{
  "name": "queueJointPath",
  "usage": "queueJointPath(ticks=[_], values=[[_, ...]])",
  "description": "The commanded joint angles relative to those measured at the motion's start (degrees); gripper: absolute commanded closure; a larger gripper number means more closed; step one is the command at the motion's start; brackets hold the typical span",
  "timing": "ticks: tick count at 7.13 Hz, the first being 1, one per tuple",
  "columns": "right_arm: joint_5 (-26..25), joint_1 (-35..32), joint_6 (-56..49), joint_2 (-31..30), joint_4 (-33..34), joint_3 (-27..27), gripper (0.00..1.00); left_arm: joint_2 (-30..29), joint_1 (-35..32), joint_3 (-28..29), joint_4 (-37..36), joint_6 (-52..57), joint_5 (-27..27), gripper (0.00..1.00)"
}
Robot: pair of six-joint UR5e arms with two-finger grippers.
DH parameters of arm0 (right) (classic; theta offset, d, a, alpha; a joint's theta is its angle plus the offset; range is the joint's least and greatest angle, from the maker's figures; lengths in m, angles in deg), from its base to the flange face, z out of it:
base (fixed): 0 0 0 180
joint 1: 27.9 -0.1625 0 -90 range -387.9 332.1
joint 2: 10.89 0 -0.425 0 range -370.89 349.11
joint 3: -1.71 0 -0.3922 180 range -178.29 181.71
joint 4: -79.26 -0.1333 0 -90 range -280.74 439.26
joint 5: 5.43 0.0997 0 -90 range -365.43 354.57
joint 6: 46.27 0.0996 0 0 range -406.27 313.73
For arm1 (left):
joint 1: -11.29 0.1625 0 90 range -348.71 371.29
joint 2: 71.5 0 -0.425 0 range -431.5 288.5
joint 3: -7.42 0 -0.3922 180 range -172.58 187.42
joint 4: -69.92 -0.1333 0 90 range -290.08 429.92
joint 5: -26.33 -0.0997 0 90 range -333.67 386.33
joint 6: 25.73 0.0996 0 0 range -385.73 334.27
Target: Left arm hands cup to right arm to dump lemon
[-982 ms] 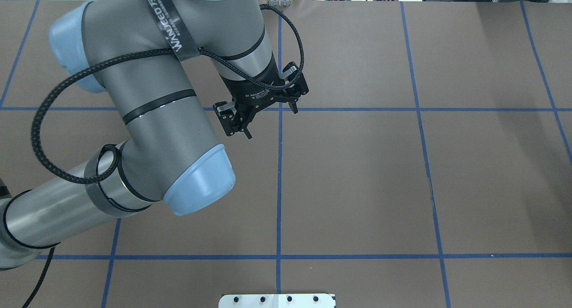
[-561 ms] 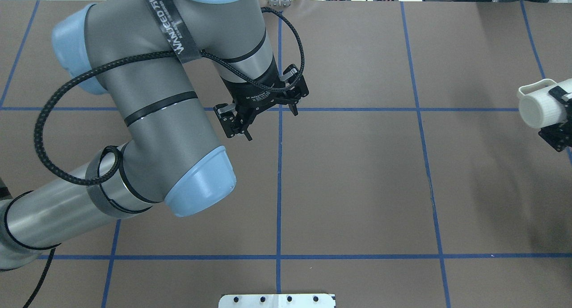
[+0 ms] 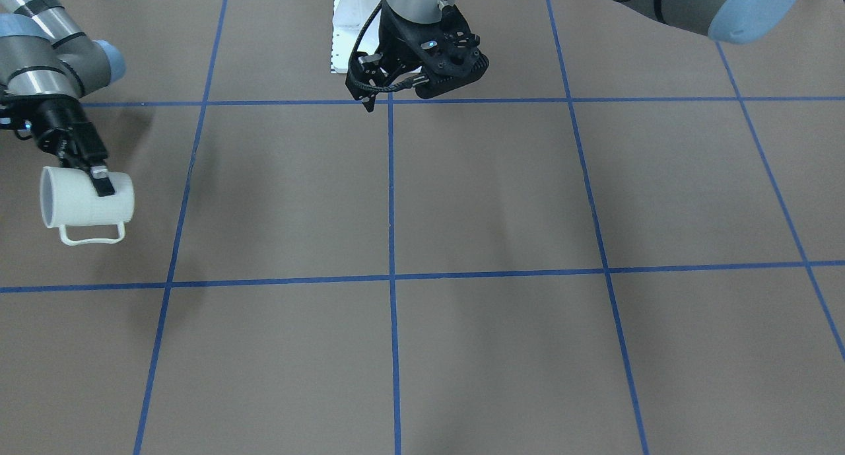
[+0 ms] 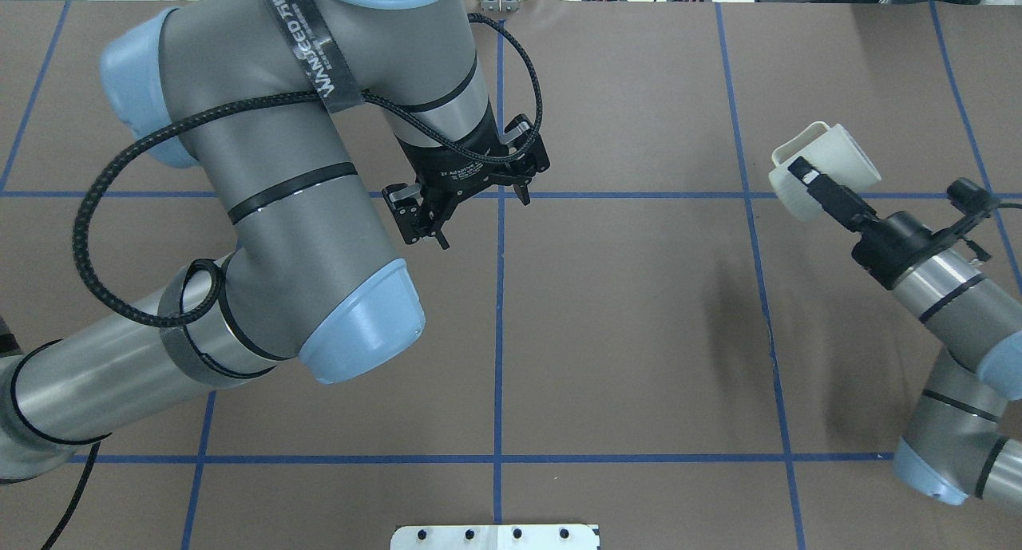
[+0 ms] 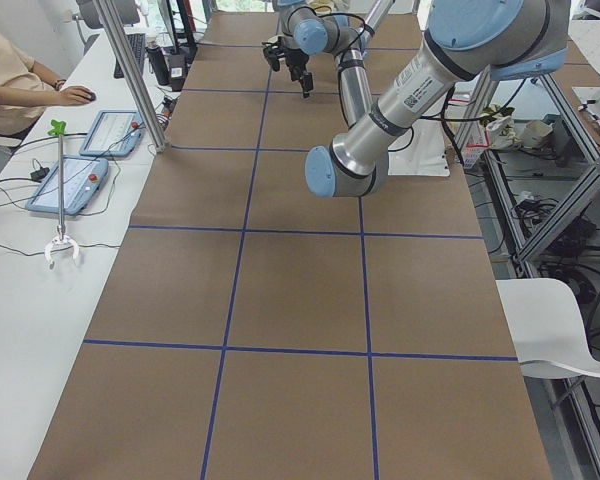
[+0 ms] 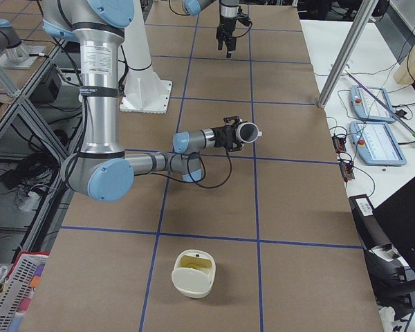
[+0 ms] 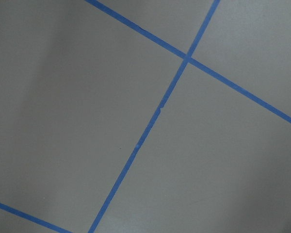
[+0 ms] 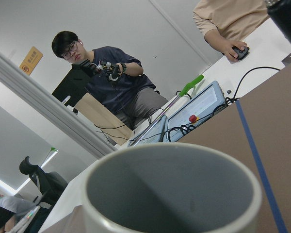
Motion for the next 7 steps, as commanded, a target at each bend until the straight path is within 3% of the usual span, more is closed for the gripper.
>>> queueJointPath(ticks=[1,4,5,7], values=[[-12.7,7.5,-8.2,12.4,24.4,5.3,1.00,0.0,-0.3,0.2,0.1,0.1,-0.2,0.00],[-29.5,18.9,-14.2,21.9,45.1,5.2,1.00,0.0,-0.9,0.3,-0.1,0.1,-1.0,0.00],[-32.4,21.0,-15.7,24.1,50.0,5.2,1.00,0.0,-0.7,0.3,0.1,0.0,-1.1,0.00],[-34.9,22.9,-15.9,25.9,52.6,5.2,1.00,0.0,0.1,0.2,0.4,0.7,-5.5,0.01]])
